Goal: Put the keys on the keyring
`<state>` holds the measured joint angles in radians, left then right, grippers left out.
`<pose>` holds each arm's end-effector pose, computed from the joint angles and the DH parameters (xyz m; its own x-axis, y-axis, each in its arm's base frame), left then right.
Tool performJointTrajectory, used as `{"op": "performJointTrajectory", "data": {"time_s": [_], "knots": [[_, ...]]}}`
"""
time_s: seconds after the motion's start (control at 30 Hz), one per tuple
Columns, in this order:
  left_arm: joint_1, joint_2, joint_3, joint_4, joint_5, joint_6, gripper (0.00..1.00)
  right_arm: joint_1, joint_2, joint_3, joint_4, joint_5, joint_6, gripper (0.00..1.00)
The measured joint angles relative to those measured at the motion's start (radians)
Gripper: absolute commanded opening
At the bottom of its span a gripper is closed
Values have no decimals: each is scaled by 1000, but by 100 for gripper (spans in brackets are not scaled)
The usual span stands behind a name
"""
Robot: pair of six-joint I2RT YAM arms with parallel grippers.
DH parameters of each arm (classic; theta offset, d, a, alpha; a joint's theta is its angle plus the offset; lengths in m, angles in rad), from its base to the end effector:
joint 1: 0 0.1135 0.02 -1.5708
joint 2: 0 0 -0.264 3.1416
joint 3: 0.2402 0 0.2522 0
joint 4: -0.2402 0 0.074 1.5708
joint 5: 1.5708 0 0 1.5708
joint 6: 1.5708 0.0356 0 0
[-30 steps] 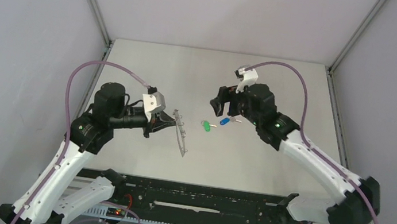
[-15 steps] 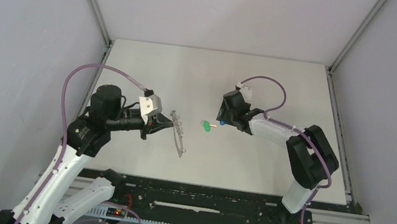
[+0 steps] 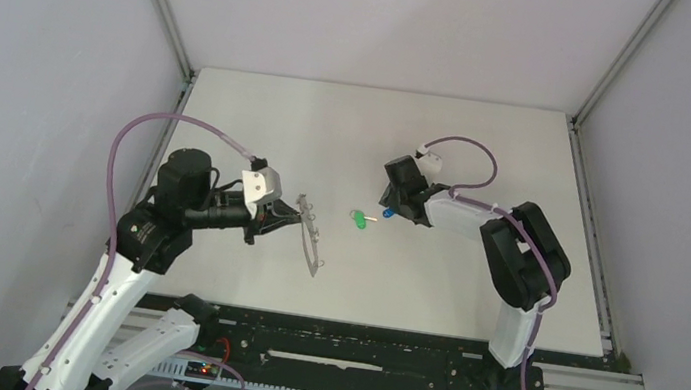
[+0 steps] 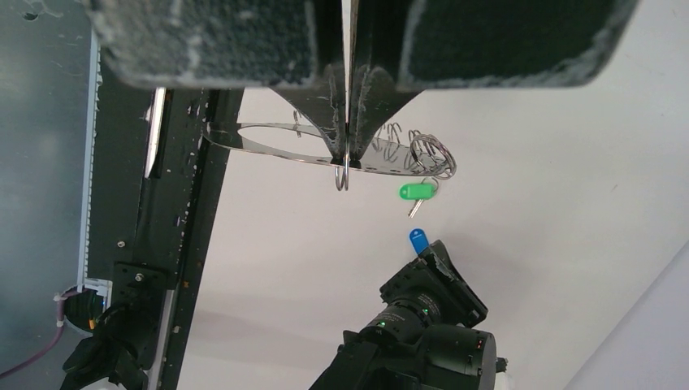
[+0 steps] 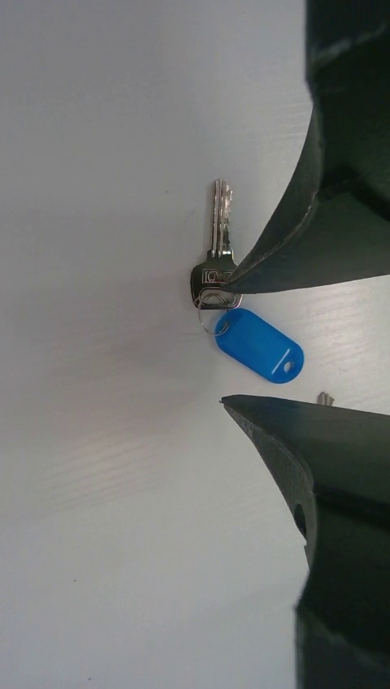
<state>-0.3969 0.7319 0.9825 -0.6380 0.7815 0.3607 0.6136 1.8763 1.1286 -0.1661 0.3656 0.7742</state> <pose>0.1175 -0.0765 0.3713 -0.0169 0.2787 -0.9602 0.9425 0.3251 0.0778 0.3224 0.2115 0.1578 -0.7140 0.2957 -0.6346 0.1958 0.9546 0.2246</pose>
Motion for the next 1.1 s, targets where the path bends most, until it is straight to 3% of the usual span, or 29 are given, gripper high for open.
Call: {"op": "performJointTrajectory", "data": {"time_s": [0.37,0.97,1.1], "knots": [[0,-1,-2,0,8,6,0,-11,31,25,8,36,27,50],[1,-9,-5,-5,8,32,0,-16,55,42,13,41,24,22],[1,-13,-5,-8,8,33,0,-14,55,43,14,45,17,12]]}}
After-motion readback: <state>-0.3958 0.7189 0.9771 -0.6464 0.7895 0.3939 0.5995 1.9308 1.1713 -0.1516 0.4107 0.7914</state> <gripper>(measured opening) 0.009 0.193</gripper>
